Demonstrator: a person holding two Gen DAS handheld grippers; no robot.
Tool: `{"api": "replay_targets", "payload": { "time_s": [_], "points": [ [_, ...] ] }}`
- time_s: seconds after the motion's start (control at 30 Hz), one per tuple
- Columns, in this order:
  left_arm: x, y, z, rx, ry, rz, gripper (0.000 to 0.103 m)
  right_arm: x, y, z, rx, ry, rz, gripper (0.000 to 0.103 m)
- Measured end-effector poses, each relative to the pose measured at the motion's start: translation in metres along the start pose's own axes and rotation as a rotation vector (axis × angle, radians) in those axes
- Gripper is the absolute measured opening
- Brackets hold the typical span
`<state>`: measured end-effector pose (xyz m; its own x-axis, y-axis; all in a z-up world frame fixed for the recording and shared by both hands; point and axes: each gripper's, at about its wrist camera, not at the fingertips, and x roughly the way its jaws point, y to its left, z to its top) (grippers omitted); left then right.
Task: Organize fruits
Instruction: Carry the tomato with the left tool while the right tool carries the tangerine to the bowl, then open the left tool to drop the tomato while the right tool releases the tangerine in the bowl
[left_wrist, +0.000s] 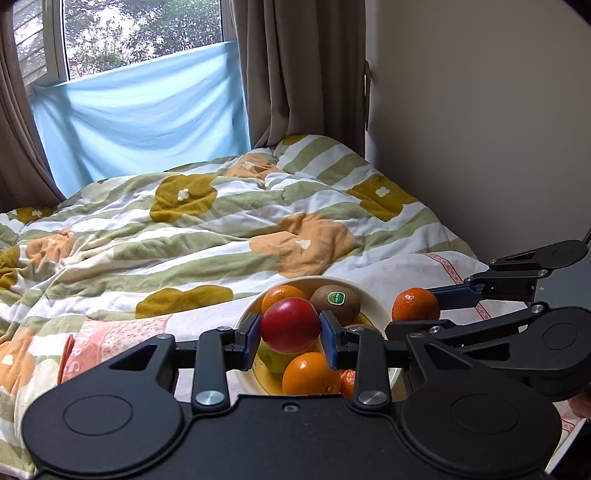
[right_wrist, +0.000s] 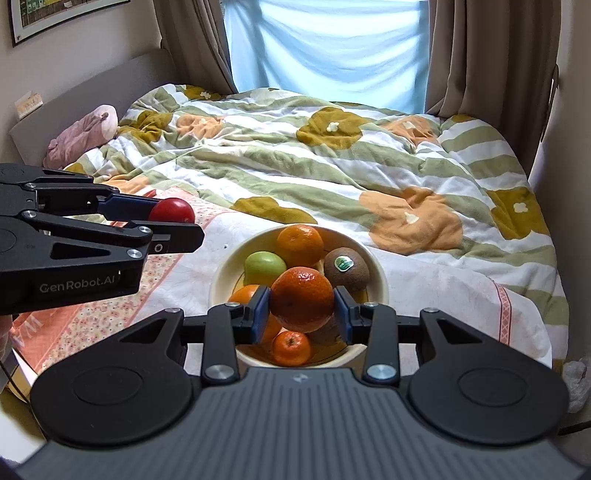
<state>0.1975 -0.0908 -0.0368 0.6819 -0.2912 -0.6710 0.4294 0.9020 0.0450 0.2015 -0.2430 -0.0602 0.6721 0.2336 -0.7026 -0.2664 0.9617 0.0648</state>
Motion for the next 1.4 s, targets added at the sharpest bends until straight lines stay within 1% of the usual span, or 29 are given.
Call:
{"api": "replay_targets", "payload": {
  "time_s": [0.2, 0.4, 0.57, 0.73, 0.8, 0.83, 0.87, 0.9, 0.93, 0.97, 1.07, 1.17, 1.4],
  "points": [
    [0.055, -0.009, 0.018, 0.013, 0.065, -0.028, 0.038, 0.038, -0.027, 0.008, -0.006, 0.051, 0.020, 0.052],
    [0.104, -0.012, 0.022, 0.003, 0.159, -0.048, 0.038, 0.068, -0.044, 0.009, -0.016, 0.095, 0.039, 0.052],
    [0.131, -0.013, 0.020, 0.005, 0.217, -0.060, 0.038, 0.083, -0.053, 0.006, -0.015, 0.130, 0.054, 0.052],
    [0.144, -0.014, 0.016, 0.008, 0.253, -0.067, 0.038, 0.090, -0.060, 0.002, -0.010, 0.148, 0.062, 0.052],
    [0.144, -0.013, 0.016, 0.004, 0.246, -0.065, 0.046, 0.092, -0.061, 0.002, -0.008, 0.152, 0.063, 0.052],
    [0.143, -0.013, 0.017, 0.001, 0.238, -0.056, 0.064, 0.092, -0.062, 0.001, -0.008, 0.154, 0.065, 0.052],
    [0.143, -0.012, 0.018, -0.002, 0.229, -0.033, 0.076, 0.092, -0.063, 0.001, -0.005, 0.155, 0.061, 0.052],
    [0.141, -0.010, 0.018, -0.001, 0.223, -0.017, 0.081, 0.092, -0.064, 0.001, -0.002, 0.155, 0.061, 0.052],
    [0.140, -0.007, 0.018, -0.006, 0.216, -0.015, 0.092, 0.091, -0.065, 0.001, 0.000, 0.155, 0.060, 0.052],
    [0.137, -0.003, 0.018, -0.020, 0.209, -0.022, 0.099, 0.091, -0.065, 0.001, 0.001, 0.154, 0.059, 0.052],
    [0.128, 0.006, 0.019, -0.057, 0.198, -0.010, 0.100, 0.087, -0.064, 0.002, -0.004, 0.146, 0.060, 0.052],
    [0.118, 0.013, 0.018, -0.075, 0.199, 0.010, 0.100, 0.083, -0.060, 0.004, -0.015, 0.135, 0.069, 0.052],
    [0.087, 0.021, 0.017, -0.121, 0.172, 0.039, 0.100, 0.084, -0.046, 0.014, -0.056, 0.117, 0.099, 0.052]
  ]
}}
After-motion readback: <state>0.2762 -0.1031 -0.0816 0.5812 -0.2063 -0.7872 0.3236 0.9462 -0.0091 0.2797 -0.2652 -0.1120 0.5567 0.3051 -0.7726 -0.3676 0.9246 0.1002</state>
